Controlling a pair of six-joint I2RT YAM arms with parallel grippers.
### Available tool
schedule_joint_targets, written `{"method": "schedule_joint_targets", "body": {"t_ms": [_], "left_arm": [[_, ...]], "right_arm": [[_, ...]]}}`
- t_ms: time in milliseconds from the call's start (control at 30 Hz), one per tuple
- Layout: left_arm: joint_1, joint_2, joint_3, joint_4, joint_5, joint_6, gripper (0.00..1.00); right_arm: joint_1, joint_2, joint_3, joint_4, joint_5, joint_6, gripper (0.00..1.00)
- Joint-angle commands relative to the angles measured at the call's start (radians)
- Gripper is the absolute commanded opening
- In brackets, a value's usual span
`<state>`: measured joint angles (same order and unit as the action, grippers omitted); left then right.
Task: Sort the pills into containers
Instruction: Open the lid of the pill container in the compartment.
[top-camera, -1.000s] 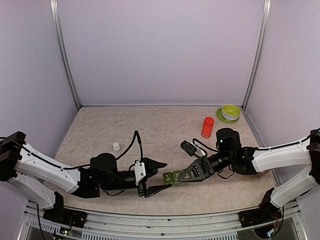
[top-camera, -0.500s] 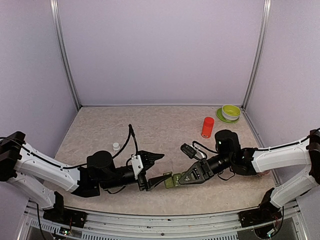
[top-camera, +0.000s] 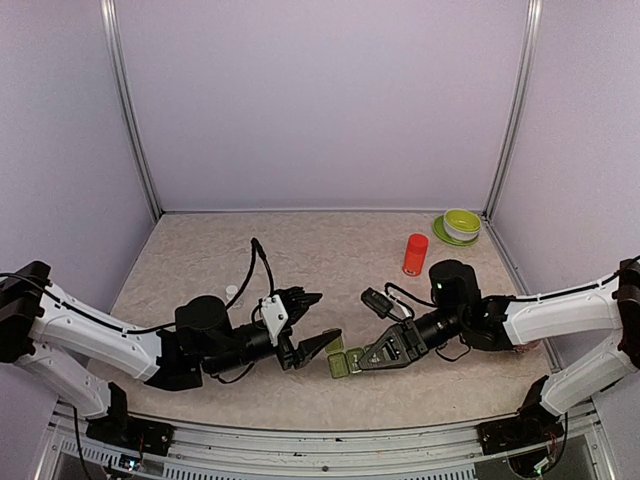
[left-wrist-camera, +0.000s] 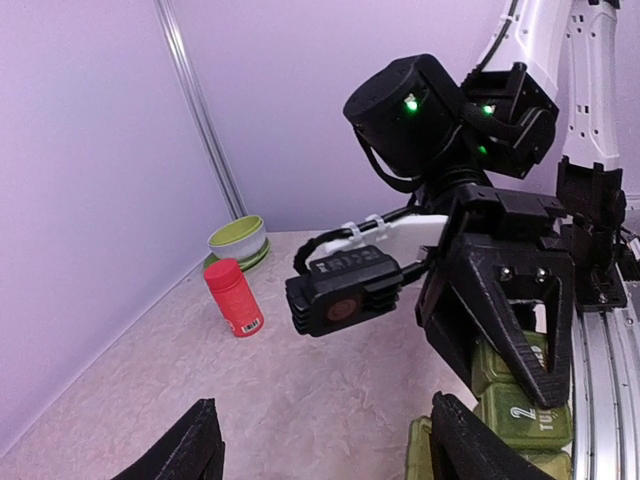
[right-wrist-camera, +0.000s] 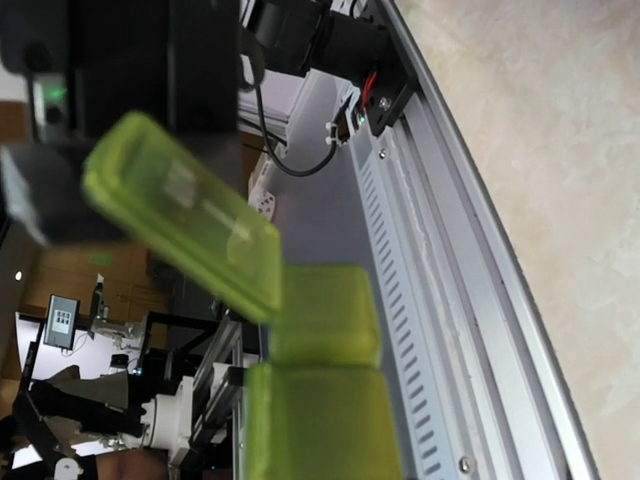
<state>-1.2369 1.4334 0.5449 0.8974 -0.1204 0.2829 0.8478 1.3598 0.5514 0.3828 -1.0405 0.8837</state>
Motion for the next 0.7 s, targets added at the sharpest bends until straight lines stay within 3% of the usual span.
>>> {"method": "schedule_joint_targets", "body": {"t_ms": [0,667], "left_arm": [[0.014,0.022,0.056,-0.028,-0.068,-0.039,0.69],[0.043,0.082,0.099,-0.145,-0.044,-0.069,0.68]], "right_arm": [[0.007,0.007,0.01,-0.027,-0.023,-0.023,0.16],[0.006,-0.007,0.038,-0.012,-0.046,-0.025,0.16]]}}
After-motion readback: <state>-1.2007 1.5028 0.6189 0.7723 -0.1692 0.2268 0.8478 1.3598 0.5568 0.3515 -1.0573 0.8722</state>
